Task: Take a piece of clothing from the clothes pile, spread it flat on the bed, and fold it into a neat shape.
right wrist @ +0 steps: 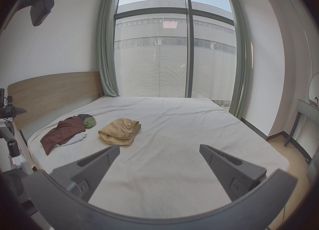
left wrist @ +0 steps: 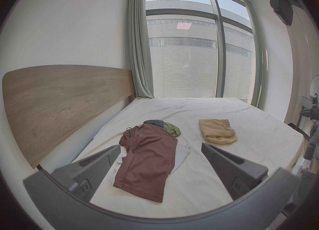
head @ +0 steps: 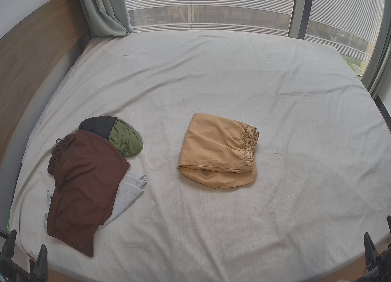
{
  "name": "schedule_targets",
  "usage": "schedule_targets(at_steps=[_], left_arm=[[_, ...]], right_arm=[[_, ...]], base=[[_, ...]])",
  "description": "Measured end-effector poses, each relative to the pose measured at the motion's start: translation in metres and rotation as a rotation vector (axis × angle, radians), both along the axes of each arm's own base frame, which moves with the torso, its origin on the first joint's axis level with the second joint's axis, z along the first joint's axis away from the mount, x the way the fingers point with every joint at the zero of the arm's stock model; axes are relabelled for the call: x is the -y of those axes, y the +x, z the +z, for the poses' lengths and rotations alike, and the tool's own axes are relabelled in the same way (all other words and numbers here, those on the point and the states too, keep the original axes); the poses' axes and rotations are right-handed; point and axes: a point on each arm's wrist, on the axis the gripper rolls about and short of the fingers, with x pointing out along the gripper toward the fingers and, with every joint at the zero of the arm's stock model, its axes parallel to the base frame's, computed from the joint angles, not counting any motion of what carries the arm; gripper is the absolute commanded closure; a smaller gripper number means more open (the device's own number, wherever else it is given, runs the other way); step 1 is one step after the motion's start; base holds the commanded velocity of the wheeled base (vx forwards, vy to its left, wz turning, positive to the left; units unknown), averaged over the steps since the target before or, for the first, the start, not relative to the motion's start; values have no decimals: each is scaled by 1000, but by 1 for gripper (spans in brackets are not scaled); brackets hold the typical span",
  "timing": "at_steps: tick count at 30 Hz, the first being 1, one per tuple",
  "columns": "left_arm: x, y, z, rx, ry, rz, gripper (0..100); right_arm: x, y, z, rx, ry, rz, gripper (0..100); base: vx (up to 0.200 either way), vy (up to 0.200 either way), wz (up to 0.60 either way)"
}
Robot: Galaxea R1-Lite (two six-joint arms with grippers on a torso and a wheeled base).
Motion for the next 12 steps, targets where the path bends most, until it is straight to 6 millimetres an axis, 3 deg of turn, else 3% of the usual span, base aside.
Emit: schedule_targets(at_steps=[12], left_arm=[[0,0,0,-1,7,-1,0]], right_arm=[[0,0,0,-2,10,1,0]], base=[[0,0,0]])
